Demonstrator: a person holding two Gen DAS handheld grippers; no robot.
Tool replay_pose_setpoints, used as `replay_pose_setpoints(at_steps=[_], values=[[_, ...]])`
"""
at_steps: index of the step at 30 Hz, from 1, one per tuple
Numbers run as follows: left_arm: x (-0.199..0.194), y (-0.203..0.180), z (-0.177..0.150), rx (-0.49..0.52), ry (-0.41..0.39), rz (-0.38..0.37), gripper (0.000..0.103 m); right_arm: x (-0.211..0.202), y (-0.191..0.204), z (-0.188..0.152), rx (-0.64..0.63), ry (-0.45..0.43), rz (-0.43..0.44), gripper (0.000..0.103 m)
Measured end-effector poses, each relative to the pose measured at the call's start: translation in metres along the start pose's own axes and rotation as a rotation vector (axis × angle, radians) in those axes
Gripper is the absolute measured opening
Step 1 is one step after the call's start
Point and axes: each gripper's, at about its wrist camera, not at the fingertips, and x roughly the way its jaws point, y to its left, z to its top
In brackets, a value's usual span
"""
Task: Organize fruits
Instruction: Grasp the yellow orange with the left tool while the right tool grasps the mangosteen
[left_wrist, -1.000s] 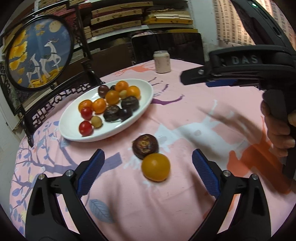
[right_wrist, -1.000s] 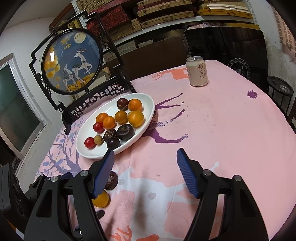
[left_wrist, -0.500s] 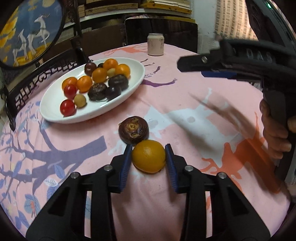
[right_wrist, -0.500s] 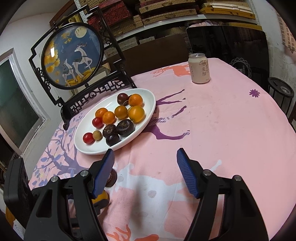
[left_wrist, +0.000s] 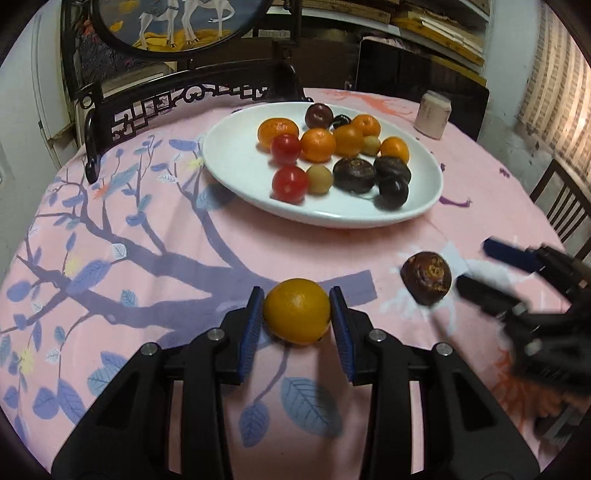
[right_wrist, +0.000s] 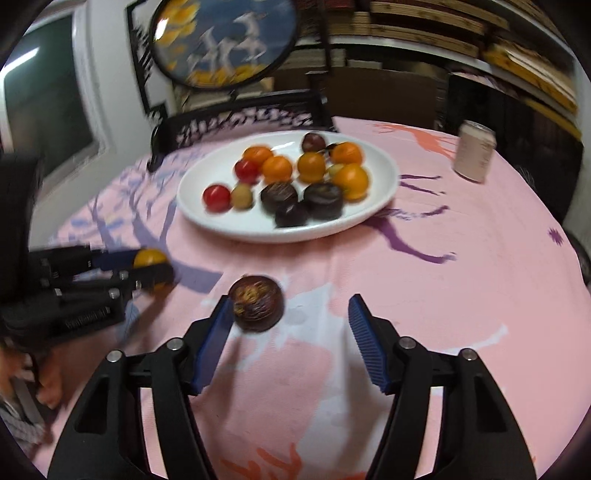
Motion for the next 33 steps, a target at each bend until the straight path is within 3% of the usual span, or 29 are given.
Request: replay_pose_setpoints(at_steps=[2,12,17,19,23,33], values=[[0.0,0.0,0.0,0.007,-0.002,0.009,0.037,0.007,0.003,0.002,0.001,0.018,0.019,0.054],[0.01,-0.009,-0.004,0.044,0.03,0.02,0.039,0.023,0.01,0.007,0.029,0.069,0.091,0.046],[0.01,-0.009,-0.005,0.047,0.03,0.02,0.039,0.026,0.014,0.007,0.023,0.081,0.131,0.031],[0.01,-0.01,-0.005,0.05,0.03,0.017,0.039,0.026,0.017,0.007,0.014,0.082,0.133,0.029],[0.007,-0.009,-0.004,0.043,0.017,-0.009,0.037,0.021,0.012,0.006,0.036,0.061,0.12,0.028],[-0.026,-0.004,0.011,0.015,-0.098,-0.02,0.037,-0.013,-0.029,0.007,0.144,-0.04,0.081,0.02]])
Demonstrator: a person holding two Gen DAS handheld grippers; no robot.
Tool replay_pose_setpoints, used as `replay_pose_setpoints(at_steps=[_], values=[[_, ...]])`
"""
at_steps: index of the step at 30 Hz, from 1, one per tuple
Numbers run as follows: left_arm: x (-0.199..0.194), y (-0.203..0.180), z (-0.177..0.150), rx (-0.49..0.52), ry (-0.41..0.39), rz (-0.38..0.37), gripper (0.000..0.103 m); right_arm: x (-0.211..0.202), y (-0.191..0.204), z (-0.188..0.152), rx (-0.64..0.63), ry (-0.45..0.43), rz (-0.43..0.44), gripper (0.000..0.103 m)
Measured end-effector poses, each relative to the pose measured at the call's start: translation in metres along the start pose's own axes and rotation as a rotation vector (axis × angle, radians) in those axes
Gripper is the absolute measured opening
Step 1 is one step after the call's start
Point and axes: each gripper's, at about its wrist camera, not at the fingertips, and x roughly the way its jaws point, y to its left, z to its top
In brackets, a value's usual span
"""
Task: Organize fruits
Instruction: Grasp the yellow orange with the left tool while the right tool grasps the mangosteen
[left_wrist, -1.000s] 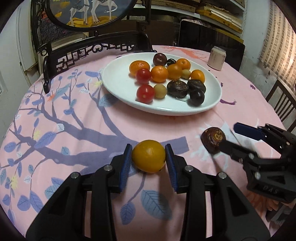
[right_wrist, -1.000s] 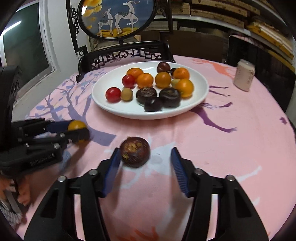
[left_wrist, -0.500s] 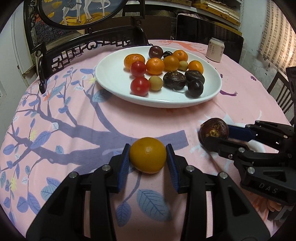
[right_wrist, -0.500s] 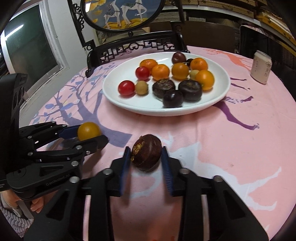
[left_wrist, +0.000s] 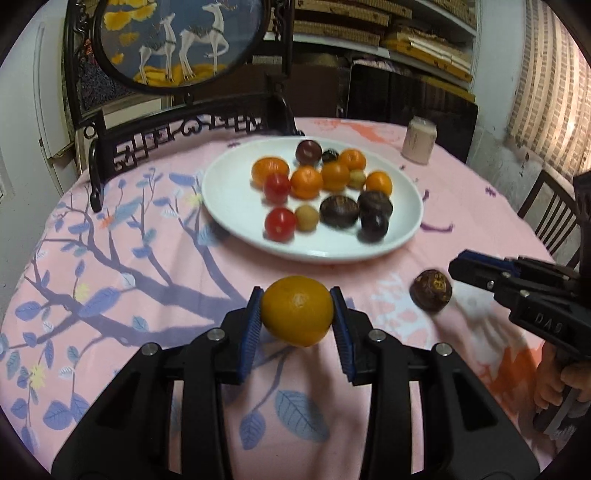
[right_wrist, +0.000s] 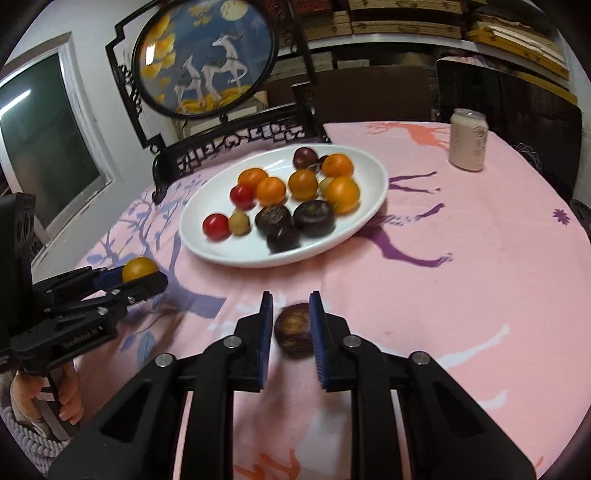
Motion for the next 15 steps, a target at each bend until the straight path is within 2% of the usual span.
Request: replay_pose_setpoints(at_steps=[3,9,10,12,15], values=[[0.003,0.001,0.0,-0.006,0.011,-0.011,0.037,0.016,-0.002,-0.006,0.002,0.071,0.021,0.02],[0.007,-0.004,-0.003,0.016,0.026,-0.013,0.037,0.017,0.003,-0.006,-0.044,0.056,-0.019,0.024],[0.007,-0.004,-0.004,0.018,0.026,-0.013,0.037,0.018,0.004,-0.006,-0.055,0.052,-0.036,0.027],[0.008,-0.004,-0.004,0.021,0.029,-0.013,0.037,0.025,0.004,-0.007,-0.059,0.083,-0.056,0.049],[0.01,-0.004,-0.005,0.022,0.036,-0.01,0.037,0.029,0.002,-0.007,-0.042,0.099,-0.033,0.048]])
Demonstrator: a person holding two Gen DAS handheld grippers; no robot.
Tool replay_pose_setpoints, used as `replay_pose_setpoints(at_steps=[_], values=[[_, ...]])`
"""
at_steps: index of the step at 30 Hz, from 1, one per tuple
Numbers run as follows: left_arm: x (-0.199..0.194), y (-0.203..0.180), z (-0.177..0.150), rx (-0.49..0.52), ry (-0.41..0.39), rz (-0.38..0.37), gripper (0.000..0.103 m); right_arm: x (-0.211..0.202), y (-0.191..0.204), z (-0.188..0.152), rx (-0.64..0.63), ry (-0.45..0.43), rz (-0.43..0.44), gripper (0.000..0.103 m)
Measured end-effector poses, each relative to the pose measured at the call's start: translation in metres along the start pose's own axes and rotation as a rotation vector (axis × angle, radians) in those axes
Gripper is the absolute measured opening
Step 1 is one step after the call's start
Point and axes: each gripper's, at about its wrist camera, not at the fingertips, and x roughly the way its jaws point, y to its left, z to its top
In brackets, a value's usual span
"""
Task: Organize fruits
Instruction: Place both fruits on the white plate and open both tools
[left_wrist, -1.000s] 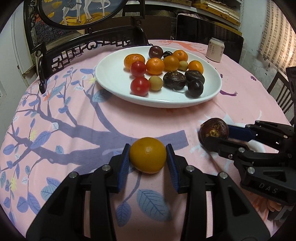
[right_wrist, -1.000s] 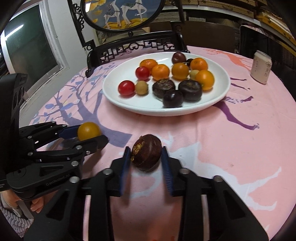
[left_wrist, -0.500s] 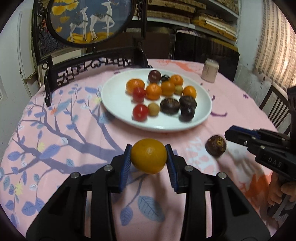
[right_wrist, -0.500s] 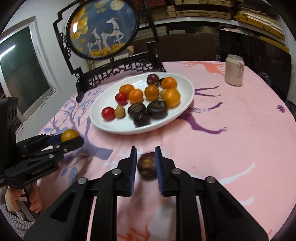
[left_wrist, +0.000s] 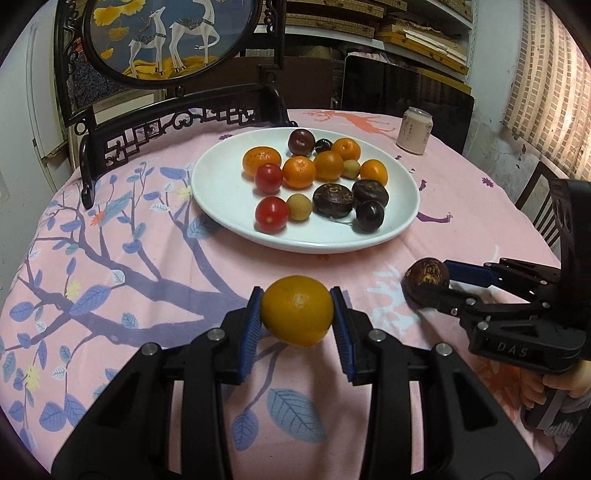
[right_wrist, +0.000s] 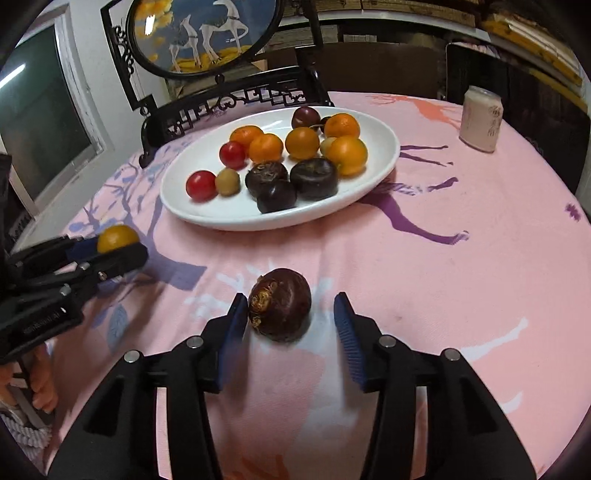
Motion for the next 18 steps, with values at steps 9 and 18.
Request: replay_pose_setpoints(at_steps=[9,18], values=[[0.025,-0.005,-0.01,0.033,0.094,0.025,0.037,0.0,0.014,-0.003,-0.068,0.013,-0.016,0.038],[-0.002,-0.003,0.006,0.017,-0.018,0.042,0.037,-0.034,0.006,0.007,-0.009,-0.105,0.008,0.037]])
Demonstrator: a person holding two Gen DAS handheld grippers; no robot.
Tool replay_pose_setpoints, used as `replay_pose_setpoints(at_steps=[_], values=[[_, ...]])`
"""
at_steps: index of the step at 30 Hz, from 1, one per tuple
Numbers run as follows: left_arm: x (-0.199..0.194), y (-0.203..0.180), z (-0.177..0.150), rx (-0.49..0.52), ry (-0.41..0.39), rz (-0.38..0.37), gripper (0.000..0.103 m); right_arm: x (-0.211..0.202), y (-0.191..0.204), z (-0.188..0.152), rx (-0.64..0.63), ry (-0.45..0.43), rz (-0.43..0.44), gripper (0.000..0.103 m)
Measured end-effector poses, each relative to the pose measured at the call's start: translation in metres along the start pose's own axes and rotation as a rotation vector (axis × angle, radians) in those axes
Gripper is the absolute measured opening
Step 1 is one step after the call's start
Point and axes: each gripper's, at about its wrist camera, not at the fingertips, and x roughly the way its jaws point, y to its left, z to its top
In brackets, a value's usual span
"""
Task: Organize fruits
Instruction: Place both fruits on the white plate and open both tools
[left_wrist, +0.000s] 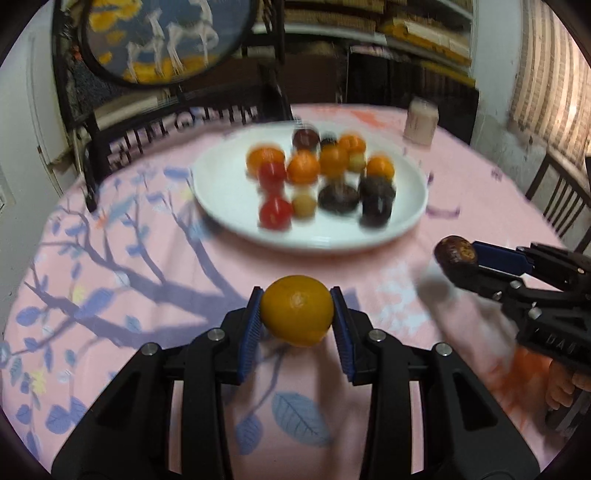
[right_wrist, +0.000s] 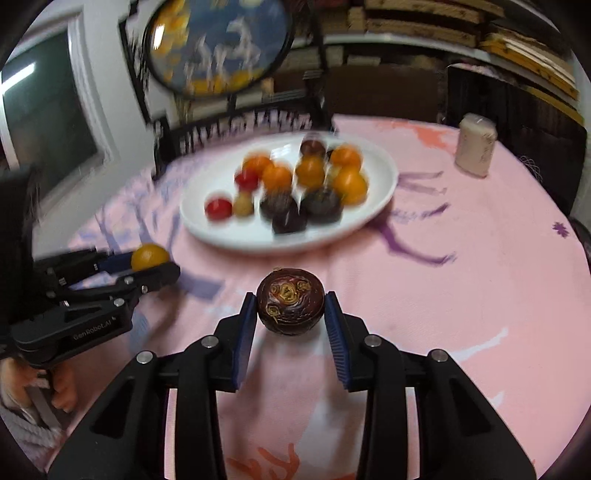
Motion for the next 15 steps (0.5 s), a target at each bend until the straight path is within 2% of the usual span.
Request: replay_pose_setpoints(at_steps=[5,9,13,14,15], values=[[0.002,0.009,0.044,-0.02,-0.042,0.034,0.037,-0.007,-0.008,0.045,0.041,-0.072,-0.002,0.038],[0.028,0.025,0.071,-0.091,-0.038,0.041,0.037,0.019,-0.011,0.071,0.052,-0.061,-0.007,0.038],[0.051,0.032,0.082,-0.1,-0.027,0.07,0.038,0.052,-0.011,0.087,0.068,-0.049,-0.003,0.038],[0.054,0.035,0.083,-0.109,-0.034,0.075,0.043,0.057,-0.011,0.088,0.076,-0.05,0.005,0.039],[0.056,0.037,0.083,-0.118,-0.038,0.079,0.061,0.065,-0.014,0.091,0.1,-0.049,0.023,0.046]])
